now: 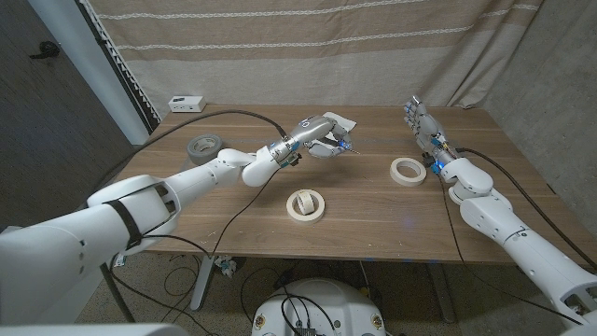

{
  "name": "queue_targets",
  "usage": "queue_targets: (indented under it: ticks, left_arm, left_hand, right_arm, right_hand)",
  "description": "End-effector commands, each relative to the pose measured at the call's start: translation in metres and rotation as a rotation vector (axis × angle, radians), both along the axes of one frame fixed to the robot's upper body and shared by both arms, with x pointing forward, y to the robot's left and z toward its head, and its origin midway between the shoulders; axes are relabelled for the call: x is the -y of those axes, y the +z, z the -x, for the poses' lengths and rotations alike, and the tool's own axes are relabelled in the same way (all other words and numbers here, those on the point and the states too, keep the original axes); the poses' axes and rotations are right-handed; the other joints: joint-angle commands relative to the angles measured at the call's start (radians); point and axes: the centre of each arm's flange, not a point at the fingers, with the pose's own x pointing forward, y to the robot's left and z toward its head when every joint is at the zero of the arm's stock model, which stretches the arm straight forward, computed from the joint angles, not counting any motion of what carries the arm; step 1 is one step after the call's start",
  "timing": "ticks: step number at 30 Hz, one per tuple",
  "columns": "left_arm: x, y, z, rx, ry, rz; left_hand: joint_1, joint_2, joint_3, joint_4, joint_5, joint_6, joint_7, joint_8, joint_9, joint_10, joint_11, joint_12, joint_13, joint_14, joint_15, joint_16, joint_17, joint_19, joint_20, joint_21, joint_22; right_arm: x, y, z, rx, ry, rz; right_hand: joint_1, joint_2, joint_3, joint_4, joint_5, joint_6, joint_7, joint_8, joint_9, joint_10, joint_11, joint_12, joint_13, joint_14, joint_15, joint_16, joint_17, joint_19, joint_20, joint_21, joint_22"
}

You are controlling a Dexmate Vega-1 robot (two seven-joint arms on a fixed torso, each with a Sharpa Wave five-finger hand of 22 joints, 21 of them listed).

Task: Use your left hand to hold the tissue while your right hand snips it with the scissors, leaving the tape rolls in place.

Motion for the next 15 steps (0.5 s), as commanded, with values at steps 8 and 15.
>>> queue_targets:
  ticks: [8,15]
  left_arm:
    - [-0.0037,0.0107,0.0126,-0.020,-0.056,0.115]
    - [-0.0033,0.0111,0.0163,-0.031,-0.075,0.128]
  left_hand:
    - [-0.005,0.014,0.015,0.011,0.006,0.009,0.011,-0.001,0.028,0.032,0.010,0.006,-0.001,0.009,-0.003,0.009,0.003,-0.002,-0.110,0.011,-0.010]
    - [-0.010,0.012,0.017,0.013,0.007,0.003,0.013,-0.004,0.029,0.029,0.009,0.006,-0.001,0.006,-0.004,0.008,0.002,-0.011,-0.107,0.010,-0.018]
  right_arm:
    - [-0.0009,-0.0034,-0.0031,0.024,-0.002,-0.036]
    - [0.0009,-0.0033,-0.0014,0.031,-0.004,-0.039]
  right_hand:
    - [0.003,0.007,-0.002,0.004,0.006,-0.007,-0.006,-0.002,0.003,0.000,-0.003,-0.002,0.001,-0.002,-0.003,0.003,0.003,0.002,0.003,0.002,0.001]
    - [0.004,0.007,-0.002,0.004,0.006,-0.006,-0.005,-0.001,0.003,0.002,0.001,-0.001,0.001,-0.002,-0.002,0.003,0.003,0.002,0.003,0.002,0.001]
